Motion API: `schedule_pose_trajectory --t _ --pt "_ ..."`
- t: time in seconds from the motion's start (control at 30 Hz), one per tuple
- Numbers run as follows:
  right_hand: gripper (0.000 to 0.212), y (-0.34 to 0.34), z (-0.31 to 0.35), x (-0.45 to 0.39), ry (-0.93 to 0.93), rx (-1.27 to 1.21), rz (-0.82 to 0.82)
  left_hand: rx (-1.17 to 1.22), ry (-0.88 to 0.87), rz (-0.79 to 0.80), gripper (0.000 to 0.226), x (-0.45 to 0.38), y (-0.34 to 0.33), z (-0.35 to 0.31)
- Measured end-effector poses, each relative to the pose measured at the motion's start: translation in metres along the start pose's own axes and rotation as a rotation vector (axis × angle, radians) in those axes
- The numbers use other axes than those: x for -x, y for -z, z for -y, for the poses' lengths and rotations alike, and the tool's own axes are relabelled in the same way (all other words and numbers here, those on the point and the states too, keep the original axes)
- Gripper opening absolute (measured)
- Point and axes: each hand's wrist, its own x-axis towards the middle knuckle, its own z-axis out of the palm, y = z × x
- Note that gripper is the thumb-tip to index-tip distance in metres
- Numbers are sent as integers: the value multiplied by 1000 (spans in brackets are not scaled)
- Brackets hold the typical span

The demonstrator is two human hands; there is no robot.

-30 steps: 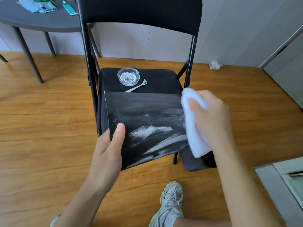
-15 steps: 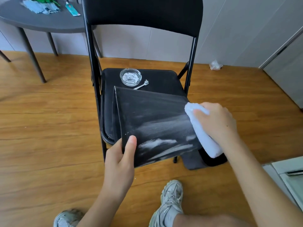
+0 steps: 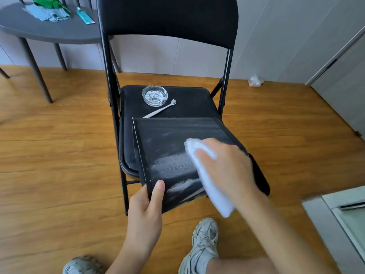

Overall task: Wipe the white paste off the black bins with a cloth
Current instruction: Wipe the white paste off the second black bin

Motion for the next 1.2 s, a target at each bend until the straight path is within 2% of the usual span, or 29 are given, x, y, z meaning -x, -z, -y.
schedule_pose_trajectory --t 0.13,0.2,0.3,0.4,0.47,0.53,0.6,0.7,0.83,0.9,1.07,1.2 --pt "25 7 -77 -8 -401 103 -20 -53 -40 60 40 1 3 6" --pt "27 1 -90 -8 -511 81 -39 -93 -51 78 38 3 3 8" --pt "28 -7 -68 -6 -462 -2 -66 -89 6 70 32 3 9 6" --pt "18 -20 -8 8 -189 -95 -35 -76 59 93 33 -1 17 7" --pt "21 -41 28 19 -1 -92 18 -91 73 101 42 0 18 10" --pt "28 -59 46 23 58 -91 64 -117 88 90 54 2 19 14" --pt "28 -62 42 25 30 -92 49 -107 83 82 53 4 19 17" --pt "17 -45 14 30 -15 -13 -62 -106 60 55 38 5 17 14" --pt "13 -24 -60 30 -404 -59 -162 -147 20 50 44 7 15 11" --pt "20 -23 -89 30 -524 -81 -240 -150 28 61 39 6 17 13" --pt "24 -36 -91 26 -551 -149 -344 -144 19 61 37 4 17 7" --pt "28 -38 -76 22 -476 -196 -314 -164 12 73 35 3 16 7"
